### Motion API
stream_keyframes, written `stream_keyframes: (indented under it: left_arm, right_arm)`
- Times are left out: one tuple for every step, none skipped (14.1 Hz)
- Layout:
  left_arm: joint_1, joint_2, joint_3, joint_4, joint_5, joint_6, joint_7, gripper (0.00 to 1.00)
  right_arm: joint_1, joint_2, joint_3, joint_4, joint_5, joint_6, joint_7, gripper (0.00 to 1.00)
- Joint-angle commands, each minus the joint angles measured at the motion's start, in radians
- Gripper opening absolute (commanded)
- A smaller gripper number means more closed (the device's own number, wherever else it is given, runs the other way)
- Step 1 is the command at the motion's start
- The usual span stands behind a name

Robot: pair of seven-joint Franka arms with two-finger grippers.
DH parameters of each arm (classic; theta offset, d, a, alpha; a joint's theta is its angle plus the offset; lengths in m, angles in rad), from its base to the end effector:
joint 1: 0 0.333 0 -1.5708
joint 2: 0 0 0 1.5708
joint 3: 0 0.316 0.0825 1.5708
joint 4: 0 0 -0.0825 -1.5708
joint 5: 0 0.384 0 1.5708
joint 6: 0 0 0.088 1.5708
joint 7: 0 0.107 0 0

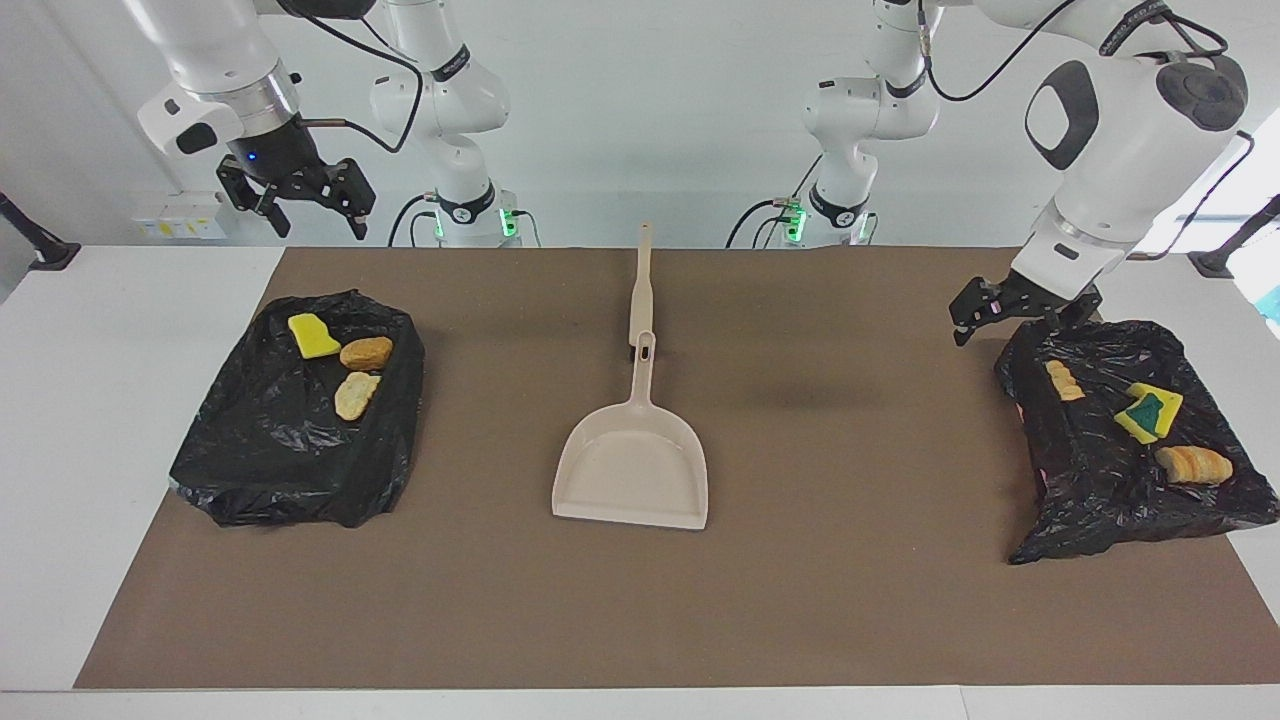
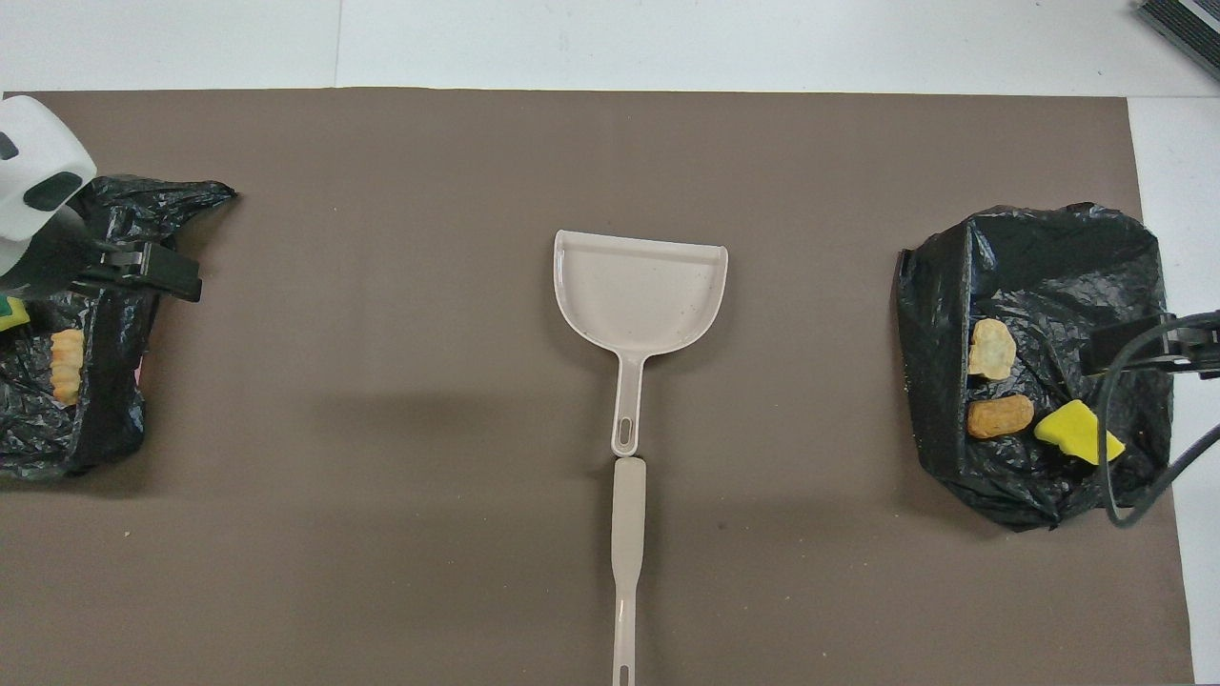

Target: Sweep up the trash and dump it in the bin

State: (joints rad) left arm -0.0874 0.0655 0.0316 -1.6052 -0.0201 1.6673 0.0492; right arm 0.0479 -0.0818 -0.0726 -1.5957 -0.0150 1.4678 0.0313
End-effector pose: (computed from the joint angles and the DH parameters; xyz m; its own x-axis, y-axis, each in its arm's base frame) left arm 0.5799 -0.0349 0.5794 0.9947 -0.1029 -0.0025 -0.1029 -0.9945 0.0181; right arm 0.5179 -0.0163 0.6478 0.9973 -0.0570 -0.0460 -0.0565 -0.9983 0.0105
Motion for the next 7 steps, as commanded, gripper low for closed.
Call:
stream_keyframes:
  left_arm:
    - [0.006,-0.094,-0.007,-0.036,0.023,-0.084,0.003,1.0]
    - [0.005,-0.13,-0.007,-0.064,0.032,-0.092,0.001,1.0]
    - [-0.001,-0.162,-0.009,-0.087,0.048,-0.092,-0.002,1.0]
    - [-0.002,-0.17,-0.009,-0.096,0.051,-0.096,-0.002,1.0]
    - [0.003,-0.171,-0.009,-0.101,0.051,-0.096,-0.006,1.0]
    - [0.005,-0.173,-0.009,-0.104,0.051,-0.098,-0.006,1.0]
    - [0.005,-0.173,-0.009,-0.104,0.049,-0.098,-0.005,1.0]
  right_arm:
    - [-0.014,-0.023,0.008,-0.021,0.012,-0.01,-0.03,1.0]
    - [-0.016,-0.023,0.008,-0.021,0.012,-0.009,-0.03,1.0]
    - [-0.016,-0.023,0.008,-0.021,0.012,-0.006,-0.03,1.0]
    - [-0.014,-0.023,0.008,-0.021,0.012,-0.006,-0.03,1.0]
    - [-0.014,-0.023,0.008,-0.023,0.012,-0.006,-0.03,1.0]
    - [-0.016,-0.023,0.008,-0.023,0.012,-0.004,-0.03,1.0]
    - [-0.016,-0.023,0.008,-0.023,0.012,-0.004,-0.033,1.0]
